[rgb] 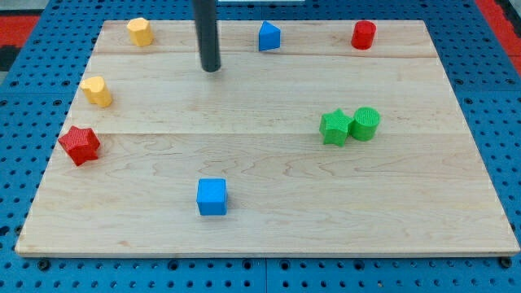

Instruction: Place the yellow heart to the top right of the blue cube

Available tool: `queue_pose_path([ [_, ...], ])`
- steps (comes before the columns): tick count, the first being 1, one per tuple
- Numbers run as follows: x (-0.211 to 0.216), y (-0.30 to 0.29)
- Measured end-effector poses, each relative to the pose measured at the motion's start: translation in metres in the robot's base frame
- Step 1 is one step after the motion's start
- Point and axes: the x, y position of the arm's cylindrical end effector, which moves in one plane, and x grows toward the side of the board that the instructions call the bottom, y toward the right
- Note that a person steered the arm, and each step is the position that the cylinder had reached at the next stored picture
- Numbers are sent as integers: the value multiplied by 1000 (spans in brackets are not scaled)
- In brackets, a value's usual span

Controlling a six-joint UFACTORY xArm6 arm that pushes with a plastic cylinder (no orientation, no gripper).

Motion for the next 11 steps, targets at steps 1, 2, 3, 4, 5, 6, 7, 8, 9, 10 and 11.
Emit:
queue_pose_path([
  [1,-16,-80],
  [2,-5,-163],
  [3,29,-189],
  [4,50,-143],
  [5,76,-92],
  [6,77,-145],
  [7,109,-134],
  [8,121,-58],
  [9,122,-7],
  [10,146,34],
  [11,182,51],
])
